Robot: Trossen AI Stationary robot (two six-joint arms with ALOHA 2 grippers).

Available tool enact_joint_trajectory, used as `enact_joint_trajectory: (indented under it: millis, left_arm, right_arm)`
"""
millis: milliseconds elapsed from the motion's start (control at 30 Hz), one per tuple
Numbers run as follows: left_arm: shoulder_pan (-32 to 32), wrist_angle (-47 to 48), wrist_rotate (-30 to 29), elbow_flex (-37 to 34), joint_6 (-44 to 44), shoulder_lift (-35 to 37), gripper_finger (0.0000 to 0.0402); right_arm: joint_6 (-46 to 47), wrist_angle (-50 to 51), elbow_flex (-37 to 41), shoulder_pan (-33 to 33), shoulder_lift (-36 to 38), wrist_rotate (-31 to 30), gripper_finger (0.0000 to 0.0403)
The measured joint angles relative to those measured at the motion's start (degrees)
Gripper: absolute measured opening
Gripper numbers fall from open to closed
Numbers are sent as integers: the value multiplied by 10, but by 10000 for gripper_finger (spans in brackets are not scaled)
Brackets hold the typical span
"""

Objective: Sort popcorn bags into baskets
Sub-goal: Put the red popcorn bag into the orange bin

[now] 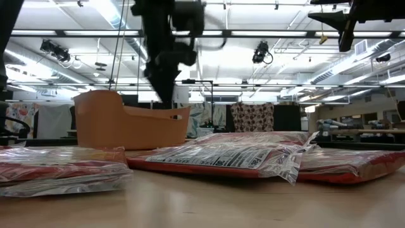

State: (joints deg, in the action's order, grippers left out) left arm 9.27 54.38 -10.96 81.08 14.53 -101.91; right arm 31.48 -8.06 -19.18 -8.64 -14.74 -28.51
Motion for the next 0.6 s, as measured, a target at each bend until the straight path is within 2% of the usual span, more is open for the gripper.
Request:
enact_joint_trajectory:
  millis: [133, 233, 467, 600]
  left_arm:
    - [-64, -70, -26, 0, -21, -3, 185]
    - [-95, -115, -21, 0, -18, -20, 185]
    - [-128, -178, -3, 0, -8, -83, 185]
    - [-143, -188, -48, 0, -44, -109, 185]
  right_arm:
    - [0, 0, 0, 0, 0, 0, 130]
    - [0, 0, 0, 0, 0, 0, 130]
    - [6, 0, 0, 0, 0, 0, 130]
    - [10, 0, 0, 0, 0, 0, 130]
